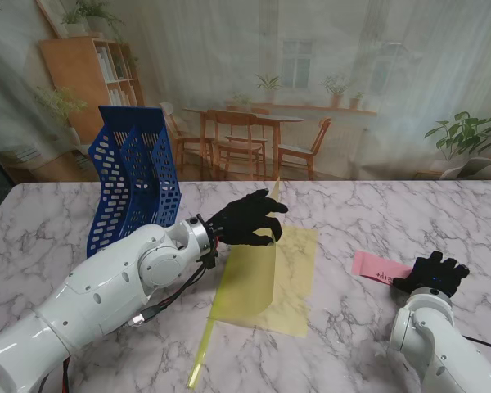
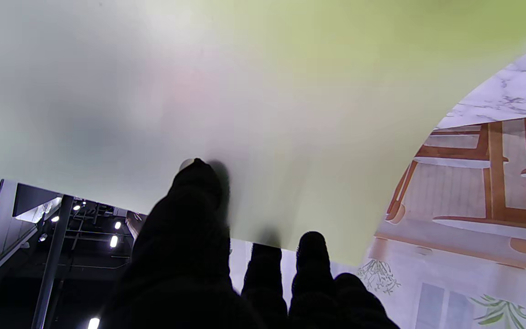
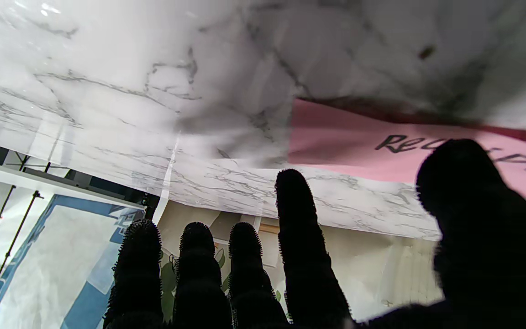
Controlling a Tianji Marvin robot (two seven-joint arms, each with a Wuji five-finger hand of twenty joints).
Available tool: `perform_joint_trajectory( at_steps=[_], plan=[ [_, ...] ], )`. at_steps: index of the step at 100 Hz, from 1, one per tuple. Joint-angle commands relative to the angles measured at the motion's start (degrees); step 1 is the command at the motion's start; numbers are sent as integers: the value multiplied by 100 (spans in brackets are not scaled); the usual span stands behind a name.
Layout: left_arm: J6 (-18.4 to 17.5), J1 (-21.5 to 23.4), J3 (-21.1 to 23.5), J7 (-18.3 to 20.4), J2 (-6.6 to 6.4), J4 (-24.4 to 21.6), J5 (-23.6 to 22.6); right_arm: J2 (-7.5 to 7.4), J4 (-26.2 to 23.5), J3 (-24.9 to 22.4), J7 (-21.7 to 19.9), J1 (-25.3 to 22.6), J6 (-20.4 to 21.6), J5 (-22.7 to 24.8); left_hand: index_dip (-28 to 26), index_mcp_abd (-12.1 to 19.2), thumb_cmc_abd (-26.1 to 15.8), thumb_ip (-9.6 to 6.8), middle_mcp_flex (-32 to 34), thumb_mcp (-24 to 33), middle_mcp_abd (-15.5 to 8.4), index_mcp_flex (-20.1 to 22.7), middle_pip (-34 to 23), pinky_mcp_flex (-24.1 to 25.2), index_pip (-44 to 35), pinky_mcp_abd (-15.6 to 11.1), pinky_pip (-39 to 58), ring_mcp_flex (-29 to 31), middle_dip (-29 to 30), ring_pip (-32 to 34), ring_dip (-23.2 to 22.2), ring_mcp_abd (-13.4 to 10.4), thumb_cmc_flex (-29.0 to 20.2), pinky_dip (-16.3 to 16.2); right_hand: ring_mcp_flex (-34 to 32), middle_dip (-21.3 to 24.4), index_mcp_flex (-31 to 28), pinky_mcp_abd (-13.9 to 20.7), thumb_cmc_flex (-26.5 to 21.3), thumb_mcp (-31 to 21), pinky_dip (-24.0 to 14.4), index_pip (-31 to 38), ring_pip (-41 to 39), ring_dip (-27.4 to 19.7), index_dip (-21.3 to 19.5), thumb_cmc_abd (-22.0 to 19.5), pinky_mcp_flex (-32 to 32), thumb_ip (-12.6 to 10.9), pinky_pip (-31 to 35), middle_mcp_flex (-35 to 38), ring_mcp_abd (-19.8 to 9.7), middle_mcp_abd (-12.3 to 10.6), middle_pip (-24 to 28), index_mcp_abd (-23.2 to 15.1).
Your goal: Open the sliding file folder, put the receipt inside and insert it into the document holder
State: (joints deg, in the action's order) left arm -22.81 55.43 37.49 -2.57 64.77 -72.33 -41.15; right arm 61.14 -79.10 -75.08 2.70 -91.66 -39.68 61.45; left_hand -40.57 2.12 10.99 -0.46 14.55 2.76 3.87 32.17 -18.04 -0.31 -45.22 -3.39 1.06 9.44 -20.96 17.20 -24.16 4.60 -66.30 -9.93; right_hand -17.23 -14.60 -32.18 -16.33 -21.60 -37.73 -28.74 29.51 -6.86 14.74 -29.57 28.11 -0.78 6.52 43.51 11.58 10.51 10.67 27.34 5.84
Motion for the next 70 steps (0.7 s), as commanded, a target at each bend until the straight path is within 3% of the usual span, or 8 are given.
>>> perform_joint_trajectory(
  at_steps=[1,39,59,64,66,70],
  plan=[
    [16,-18,-13,62,21,19,1,38,91,43,7,31,-54,-5,-222,-307,-201,72,72,90,76,157,66,126,-288,-116,-30,43,-25,-88,-5,29,-154,-103,127,-11,-178,14,129,-6,54,101,-222,-42,-117,-87,-91,93,43,-176,-17,71,120,108],
    [4,-19,-15,44,25,31,3,55,257,214,41,166,-232,-187,-226,-301,-206,70,73,80,85,160,65,125,-290,-122,-35,39,-28,-85,-6,35,-171,-97,121,-86,-577,38,-275,-284,111,330,-345,-62,-276,-210,-71,79,143,-166,-18,94,296,-12],
    [-6,-32,-30,52,28,40,16,79,346,256,149,211,-239,-297,-221,-291,-208,69,65,75,83,151,67,124,-284,-126,-37,35,-27,-83,-6,34,-174,-93,36,-135,-892,37,-654,-709,178,707,-498,-64,-485,-231,-31,114,257,-25,-25,76,438,-430],
    [-10,-36,-32,53,28,41,16,87,337,247,175,204,-224,-331,-223,-292,-206,70,71,69,84,158,65,124,-287,-125,-38,35,-27,-83,-6,38,-167,-92,32,-140,-942,33,-792,-637,225,816,-546,-74,-339,-235,-31,373,297,31,-27,63,446,-597],
    [-11,-36,-32,53,28,41,15,93,339,240,198,202,-211,-350,-222,-291,-209,70,69,69,86,159,66,123,-287,-125,-38,36,-27,-83,-6,33,-166,-92,21,-151,-912,33,-914,-541,279,1107,-573,-89,-7,-243,-28,481,338,68,-28,50,453,-684],
    [-10,-36,-32,52,29,40,15,100,341,229,230,198,-185,-374,-222,-288,-209,69,67,71,85,156,67,124,-286,-123,-38,33,-27,-84,-6,35,-170,-92,13,-158,-894,27,-1086,-451,320,1415,-596,-91,261,-249,-28,604,364,126,-28,48,459,-821]
  ],
)
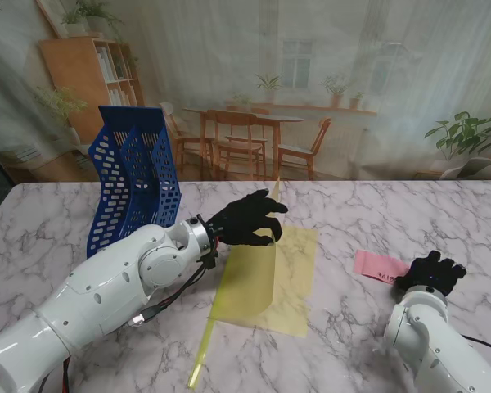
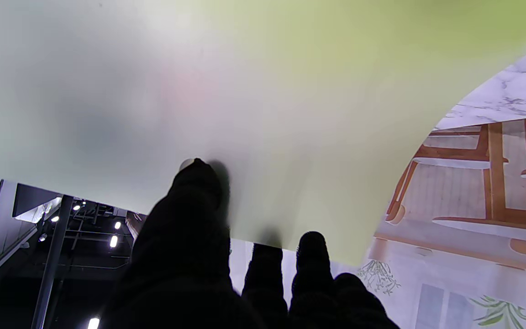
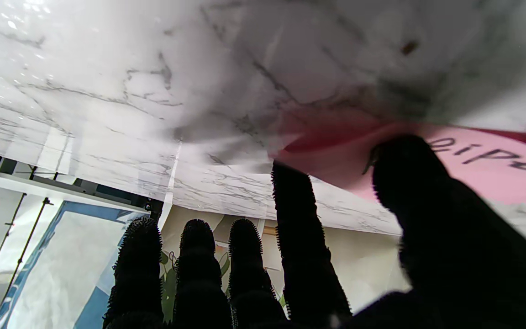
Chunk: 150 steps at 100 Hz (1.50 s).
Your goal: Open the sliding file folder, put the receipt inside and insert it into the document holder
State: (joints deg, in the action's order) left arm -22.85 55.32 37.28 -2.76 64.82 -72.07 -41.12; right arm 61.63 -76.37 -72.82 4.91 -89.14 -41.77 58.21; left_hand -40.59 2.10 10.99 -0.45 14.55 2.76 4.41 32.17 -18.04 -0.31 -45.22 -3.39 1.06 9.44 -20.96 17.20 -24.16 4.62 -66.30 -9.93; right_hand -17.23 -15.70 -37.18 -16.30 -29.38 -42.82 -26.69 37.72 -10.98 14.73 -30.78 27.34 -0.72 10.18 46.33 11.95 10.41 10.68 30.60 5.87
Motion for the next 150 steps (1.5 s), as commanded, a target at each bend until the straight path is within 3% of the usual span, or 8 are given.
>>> perform_joint_trajectory(
  at_steps=[1,13,31,57,86,119,150],
  plan=[
    [-6,-26,-12,70,24,14,11,52,68,1,13,-55,29,-53,-220,-286,-205,69,69,70,33,156,66,124,-286,-124,-38,33,-27,-84,-6,32,-170,-91,8,-49,-386,22,-341,79,124,672,-190,-89,453,-176,-34,246,87,95,-19,46,131,-864],
    [-3,-35,-24,62,28,26,12,86,133,-30,204,-50,124,-131,-219,-279,-204,69,73,67,30,162,66,124,-288,-119,-39,38,-27,-83,-5,34,-169,-90,-87,-80,-429,7,-793,253,147,1479,-286,-61,961,-250,-1,290,139,336,-29,1,169,-1238],
    [12,-44,-46,65,34,36,24,128,165,-73,387,-63,218,-247,-212,-274,-210,69,72,63,29,157,64,125,-281,-120,-39,36,-28,-83,-5,31,-165,-89,-208,-174,-979,-5,-1169,138,133,1810,-436,-1,943,-421,49,237,189,648,-38,-8,371,-1389],
    [29,-76,-89,69,46,64,44,196,118,-268,810,-152,626,-344,-213,-271,-206,66,71,64,32,157,64,126,-283,-112,-44,36,-28,-81,-5,39,-175,-82,-509,-472,-1197,-61,-1421,-195,36,2183,-1003,238,391,-373,275,226,552,1034,12,56,1028,-794],
    [55,-117,-133,90,59,101,88,222,-507,-670,827,-473,1187,-427,-208,-252,-216,68,67,54,29,151,60,130,-282,-103,-58,25,-30,-85,-3,24,-164,-67,-850,-723,-1184,-84,-1551,-591,22,2454,-1559,442,-62,-315,553,260,1221,1453,112,124,1568,-74],
    [36,-165,-161,118,52,126,61,146,-1776,-1122,-104,-880,1762,-553,-200,-249,-220,65,57,51,32,138,56,126,-276,-94,-74,18,-32,-84,0,29,-165,-43,-940,-756,-1384,-116,-1476,-886,124,2497,-1782,511,-105,-232,582,285,1439,1598,184,222,1643,346],
    [63,-192,-219,62,83,175,88,37,-2551,-1002,-1103,-873,1831,-698,-202,-230,-236,63,48,48,29,119,50,123,-282,-89,-81,7,-34,-79,1,30,-169,-27,-1066,-762,-1485,-147,-1428,-1177,168,2488,-1935,565,-160,-83,647,204,1571,1761,241,281,1668,521]
  ],
)
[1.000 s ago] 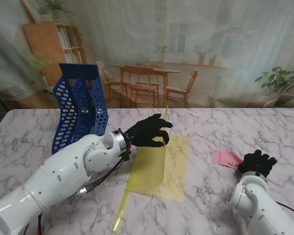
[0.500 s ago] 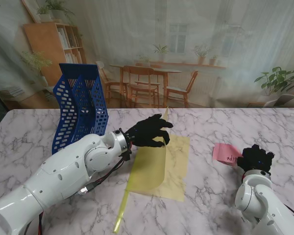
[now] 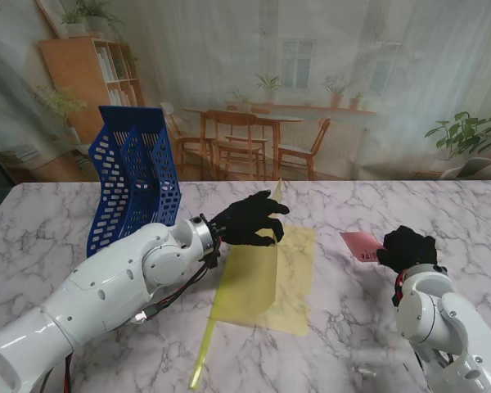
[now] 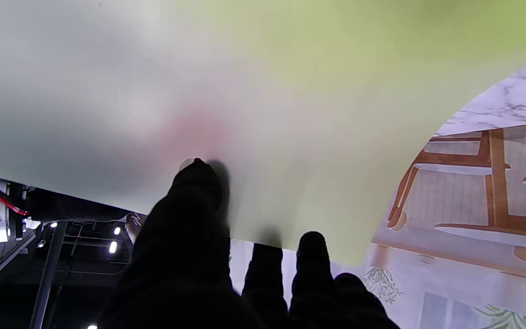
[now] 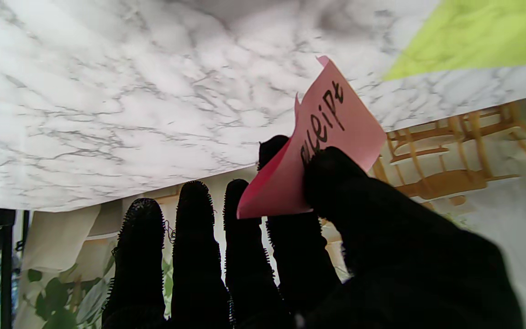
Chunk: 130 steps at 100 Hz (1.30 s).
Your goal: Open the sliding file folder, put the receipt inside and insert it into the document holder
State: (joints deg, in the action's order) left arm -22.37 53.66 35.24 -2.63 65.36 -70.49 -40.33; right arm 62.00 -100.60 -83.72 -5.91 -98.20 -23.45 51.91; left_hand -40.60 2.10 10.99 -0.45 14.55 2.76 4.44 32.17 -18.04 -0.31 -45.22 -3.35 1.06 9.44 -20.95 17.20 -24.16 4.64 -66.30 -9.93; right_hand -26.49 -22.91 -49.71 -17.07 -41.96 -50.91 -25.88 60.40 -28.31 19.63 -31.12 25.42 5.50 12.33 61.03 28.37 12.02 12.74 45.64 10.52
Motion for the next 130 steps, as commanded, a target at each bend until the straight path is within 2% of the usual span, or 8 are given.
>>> perform_joint_trajectory(
  at_steps=[1,16,37,61,98,122,130],
  plan=[
    [15,-26,-16,46,30,18,8,-3,-147,100,-52,37,-7,-78,-200,-231,-236,63,48,49,28,116,49,123,-280,-93,-81,6,-35,-79,1,27,-170,-26,-140,-40,-233,-70,-168,-372,88,220,-204,76,-126,109,26,-12,104,121,83,79,163,57],
    [10,-33,-31,28,34,30,-2,-47,-341,320,-425,136,-169,-237,-199,-221,-239,63,53,44,30,114,44,123,-282,-90,-83,5,-36,-77,1,27,-169,-21,-132,-39,-234,-66,-162,-403,101,211,-225,83,-142,91,28,-20,145,118,92,95,151,86],
    [18,-38,-21,28,35,18,-1,-103,-456,737,-893,447,-693,-845,-198,-212,-246,63,44,36,30,108,45,122,-287,-93,-81,4,-34,-72,2,29,-166,-16,-155,-51,-202,-51,-184,-379,109,193,-303,115,-171,45,31,-45,214,129,129,132,173,141],
    [-4,-14,9,-1,28,-6,-39,-152,-430,1250,-1169,870,-1228,-1365,-197,-226,-243,61,47,34,30,100,38,122,-291,-97,-83,-4,-37,-67,1,31,-171,-8,-163,-89,-174,-30,-208,-353,64,190,-491,197,-208,12,90,-83,409,124,153,150,244,188],
    [-24,43,24,-105,53,-28,-30,-102,-199,1868,-1102,1482,-1931,-2383,-194,-218,-252,59,42,30,30,89,30,121,-298,-94,-84,-8,-40,-59,0,29,-168,3,-175,-98,-148,6,-229,-336,36,208,-626,246,-231,-4,129,-118,558,108,173,173,280,224],
    [-58,99,64,-136,54,-91,-24,-60,261,2571,-1012,2054,-2479,-2660,-192,-219,-255,58,42,25,30,84,31,120,-301,-96,-84,-6,-38,-57,0,28,-162,8,-203,-114,-91,51,-228,-294,-34,221,-755,295,-245,-48,237,-134,775,85,175,152,327,195],
    [-61,112,73,-145,57,-99,-18,-3,431,2761,-867,2233,-2718,-2774,-193,-217,-254,57,51,26,29,87,27,121,-305,-92,-84,0,-39,-54,0,27,-164,9,-212,-122,-54,66,-231,-297,-40,250,-801,313,-256,-58,232,-143,807,85,173,163,349,192]
  ],
)
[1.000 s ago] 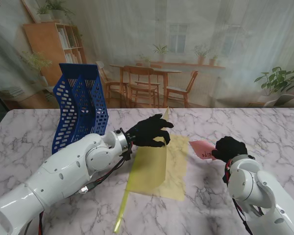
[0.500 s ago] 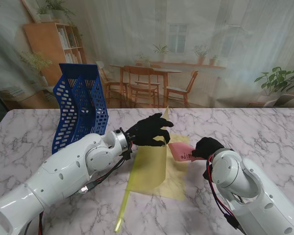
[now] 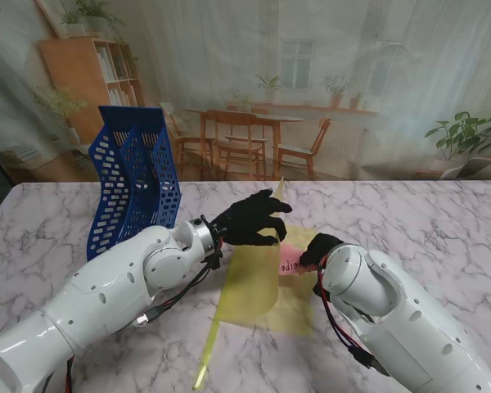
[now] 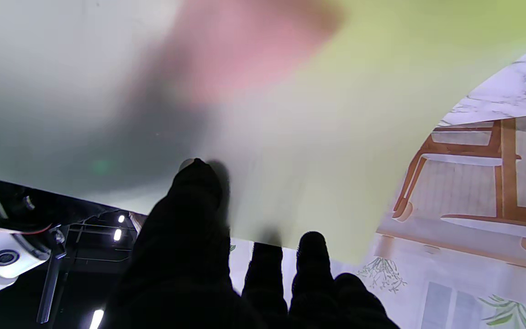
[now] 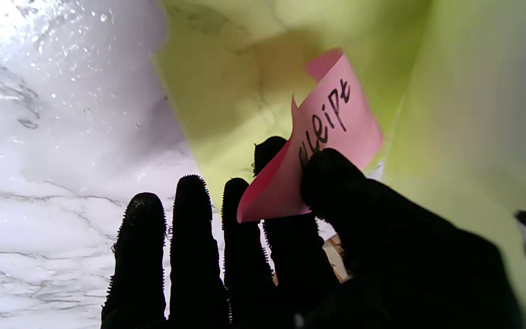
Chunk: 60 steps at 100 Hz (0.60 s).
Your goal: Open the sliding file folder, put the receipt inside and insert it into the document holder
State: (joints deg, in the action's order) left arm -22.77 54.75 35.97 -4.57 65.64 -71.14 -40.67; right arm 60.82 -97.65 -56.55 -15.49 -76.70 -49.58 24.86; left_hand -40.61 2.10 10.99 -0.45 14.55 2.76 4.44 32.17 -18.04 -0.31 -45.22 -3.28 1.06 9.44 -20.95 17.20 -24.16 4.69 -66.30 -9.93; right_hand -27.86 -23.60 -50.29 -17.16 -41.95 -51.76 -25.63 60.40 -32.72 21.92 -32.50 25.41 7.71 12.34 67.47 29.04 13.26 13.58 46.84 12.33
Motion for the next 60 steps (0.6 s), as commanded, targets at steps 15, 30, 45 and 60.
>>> perform_joint_trajectory(
  at_steps=[15,30,45,60],
  plan=[
    [-18,35,22,31,30,-61,19,257,398,169,368,288,-378,-357,-188,-216,-254,56,59,26,28,83,24,120,-305,-98,-82,3,-40,-52,-1,28,-162,9,-40,-65,39,123,-229,-202,-67,294,-426,114,-98,-80,-20,-159,189,-29,37,69,264,24],
    [-24,46,32,43,27,-76,30,313,620,317,451,461,-505,-436,-185,-215,-258,55,61,28,27,79,25,122,-305,-96,-82,2,-39,-54,0,26,-165,10,7,-66,68,151,-213,-182,-60,326,-448,123,-74,-83,-50,-180,188,-75,9,52,273,-11],
    [-27,54,45,54,21,-94,27,247,804,604,329,652,-577,-264,-185,-211,-253,57,71,25,25,80,23,122,-307,-94,-81,8,-40,-53,0,28,-161,11,24,-82,133,189,-214,-120,-65,388,-492,141,-77,-105,-51,-207,208,-113,-11,12,307,-81],
    [-24,55,51,72,16,-103,25,168,820,762,237,687,-547,45,-182,-214,-256,57,72,25,31,80,27,123,-307,-91,-81,8,-38,-54,1,30,-161,12,48,-85,96,193,-214,-140,-58,413,-506,147,-41,-73,-88,-231,192,-136,-18,22,303,-75]
  ],
)
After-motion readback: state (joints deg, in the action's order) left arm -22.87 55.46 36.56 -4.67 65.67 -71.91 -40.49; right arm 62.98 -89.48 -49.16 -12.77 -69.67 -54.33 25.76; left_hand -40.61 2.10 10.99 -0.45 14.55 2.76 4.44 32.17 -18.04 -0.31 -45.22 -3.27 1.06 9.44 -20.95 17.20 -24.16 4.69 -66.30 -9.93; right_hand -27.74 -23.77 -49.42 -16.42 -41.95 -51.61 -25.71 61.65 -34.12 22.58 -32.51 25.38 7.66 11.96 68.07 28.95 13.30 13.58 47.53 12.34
